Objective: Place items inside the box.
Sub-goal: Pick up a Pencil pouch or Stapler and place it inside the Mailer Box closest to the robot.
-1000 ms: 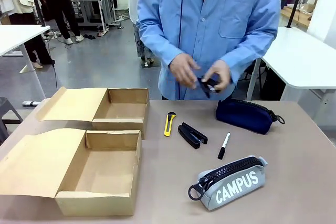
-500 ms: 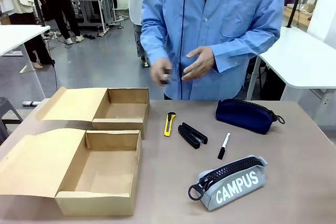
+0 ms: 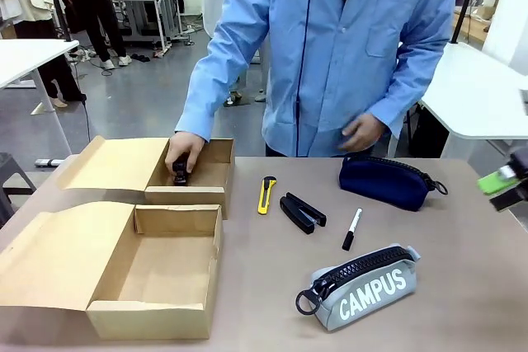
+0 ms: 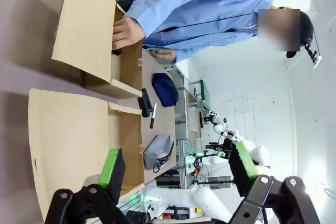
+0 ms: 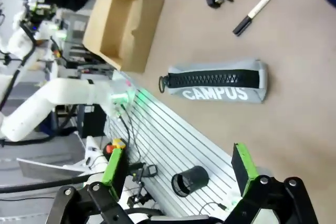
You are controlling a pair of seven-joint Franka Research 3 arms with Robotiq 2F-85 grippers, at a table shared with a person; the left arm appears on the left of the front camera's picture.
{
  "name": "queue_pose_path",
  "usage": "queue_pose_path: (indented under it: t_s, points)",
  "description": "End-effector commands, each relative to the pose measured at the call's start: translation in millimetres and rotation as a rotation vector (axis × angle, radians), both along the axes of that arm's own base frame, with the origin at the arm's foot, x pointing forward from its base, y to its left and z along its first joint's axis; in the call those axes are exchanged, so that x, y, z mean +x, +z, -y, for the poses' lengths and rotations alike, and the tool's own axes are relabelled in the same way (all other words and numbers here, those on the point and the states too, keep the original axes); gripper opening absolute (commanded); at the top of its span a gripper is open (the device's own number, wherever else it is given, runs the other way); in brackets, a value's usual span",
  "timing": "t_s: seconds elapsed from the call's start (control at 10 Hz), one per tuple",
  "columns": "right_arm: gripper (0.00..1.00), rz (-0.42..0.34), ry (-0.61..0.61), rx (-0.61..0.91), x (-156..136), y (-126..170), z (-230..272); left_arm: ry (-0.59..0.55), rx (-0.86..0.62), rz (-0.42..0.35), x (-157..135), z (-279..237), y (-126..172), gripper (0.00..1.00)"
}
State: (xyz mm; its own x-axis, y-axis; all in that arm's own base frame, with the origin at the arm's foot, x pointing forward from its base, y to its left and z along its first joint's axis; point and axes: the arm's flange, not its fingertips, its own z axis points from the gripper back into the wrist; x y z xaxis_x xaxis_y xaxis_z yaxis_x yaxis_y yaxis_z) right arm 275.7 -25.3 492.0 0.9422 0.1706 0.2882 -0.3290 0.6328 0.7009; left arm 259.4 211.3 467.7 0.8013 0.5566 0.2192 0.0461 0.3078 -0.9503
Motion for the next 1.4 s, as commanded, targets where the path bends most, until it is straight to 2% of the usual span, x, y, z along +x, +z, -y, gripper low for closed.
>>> queue_pose_path:
  t_s: [0.0, 0.1, 0.2, 0.3, 0.4, 0.5, 0.6, 0.7, 0.8, 0.9, 1.0, 1.1, 1.2, 1.3]
  points:
    - [1.0, 0.006, 0.016, 0.011, -2, 1, 3, -0.001, -0.008, 0.03, 0, 0, 0, 1.0]
    - [1.0, 0.0, 0.0, 0.0, 0, 0, 0, -0.001, -0.008, 0.03, 0, 0, 0, 1.0]
    - [1.0, -0.083, 0.042, -0.272, 11, 0, -30, -0.001, -0.008, 0.03, 0, 0, 0, 1.0]
    - [1.0, -0.063, 0.092, -0.409, 29, 10, -65, -0.001, -0.008, 0.03, 0, 0, 0, 1.0]
    - [1.0, -0.004, 0.164, -0.505, 52, 19, -102, -0.001, -0.008, 0.03, 0, 0, 0, 1.0]
    - [1.0, 0.025, 0.262, -0.573, 74, 18, -138, -0.001, -0.008, 0.03, 0, 0, 0, 1.0]
    - [1.0, 0.024, 0.353, -0.661, 93, 7, -176, -0.001, -0.008, 0.03, 0, 0, 0, 1.0]
    - [1.0, 0.022, 0.389, -0.759, 106, -8, -213, -0.001, -0.008, 0.03, 0, 0, 0, 1.0]
    - [1.0, 0.047, 0.345, -0.844, 112, -20, -249, -0.001, -0.008, 0.03, 0, 0, 0, 1.0]
    - [1.0, 0.014, 0.27, -0.966, 109, -26, -261, -0.001, -0.008, 0.03, 0, 0, 0, 1.0]
    - [1.0, 0.056, 0.408, -0.733, 88, -18, -241, -0.001, -0.008, 0.03, 0, 0, 0, 1.0]
    - [1.0, 0.056, 0.408, -0.733, 88, -18, -241, -0.001, -0.008, 0.03, 0, 0, 0, 1.0]
    - [1.0, 0.048, 0.388, -0.834, 103, -37, -265, -0.001, -0.008, 0.03, 0, 0, 0, 1.0]
    - [1.0, 0.218, 0.454, -0.785, 117, -43, -285, -0.001, -0.008, 0.03, 0, 0, 0, 1.0]
